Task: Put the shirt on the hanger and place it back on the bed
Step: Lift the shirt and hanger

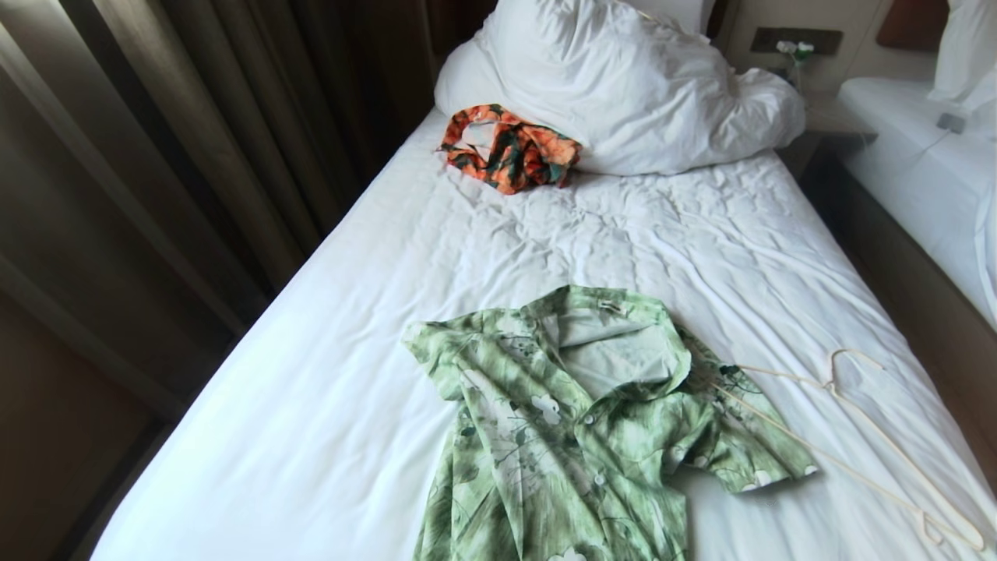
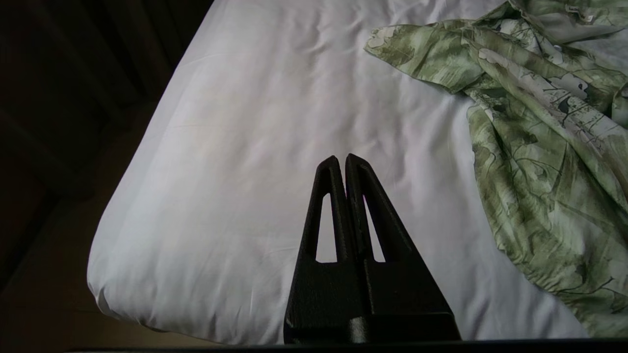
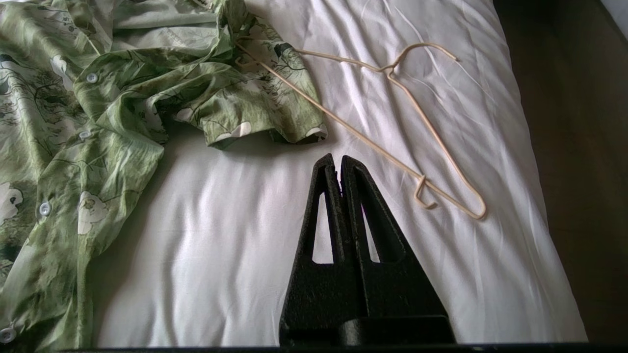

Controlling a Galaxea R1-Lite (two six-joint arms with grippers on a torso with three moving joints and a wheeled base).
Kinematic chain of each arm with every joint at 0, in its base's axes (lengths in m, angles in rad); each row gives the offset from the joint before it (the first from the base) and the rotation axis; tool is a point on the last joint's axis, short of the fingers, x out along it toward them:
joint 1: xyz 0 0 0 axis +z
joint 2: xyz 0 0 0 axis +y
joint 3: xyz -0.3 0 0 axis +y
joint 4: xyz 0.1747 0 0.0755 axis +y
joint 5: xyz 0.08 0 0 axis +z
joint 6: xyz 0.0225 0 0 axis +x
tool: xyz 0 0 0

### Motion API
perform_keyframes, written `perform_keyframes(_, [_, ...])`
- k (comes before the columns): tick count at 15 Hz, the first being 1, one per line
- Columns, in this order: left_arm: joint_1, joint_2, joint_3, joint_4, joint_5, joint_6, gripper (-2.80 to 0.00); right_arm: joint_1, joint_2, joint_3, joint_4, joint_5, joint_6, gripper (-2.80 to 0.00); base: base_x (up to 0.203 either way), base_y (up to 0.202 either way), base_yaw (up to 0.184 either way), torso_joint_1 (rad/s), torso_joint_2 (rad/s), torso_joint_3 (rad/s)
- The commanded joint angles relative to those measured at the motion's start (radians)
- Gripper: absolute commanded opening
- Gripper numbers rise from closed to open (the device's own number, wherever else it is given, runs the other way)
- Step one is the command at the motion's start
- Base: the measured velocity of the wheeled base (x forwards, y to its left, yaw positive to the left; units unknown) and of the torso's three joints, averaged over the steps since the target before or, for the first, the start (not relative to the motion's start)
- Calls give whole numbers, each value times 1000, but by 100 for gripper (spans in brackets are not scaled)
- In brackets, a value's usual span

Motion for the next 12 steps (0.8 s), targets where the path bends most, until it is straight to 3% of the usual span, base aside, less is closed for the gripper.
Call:
perform_keyframes(1, [0, 1, 0, 0, 0, 0, -280, -1, 1, 0, 0, 0, 0, -280, 0, 0, 0, 0, 0, 0])
perform_keyframes(12, [0, 1, 0, 0, 0, 0, -280, -1, 1, -19, 10, -17, 20, -280, 0, 0, 0, 0, 0, 0])
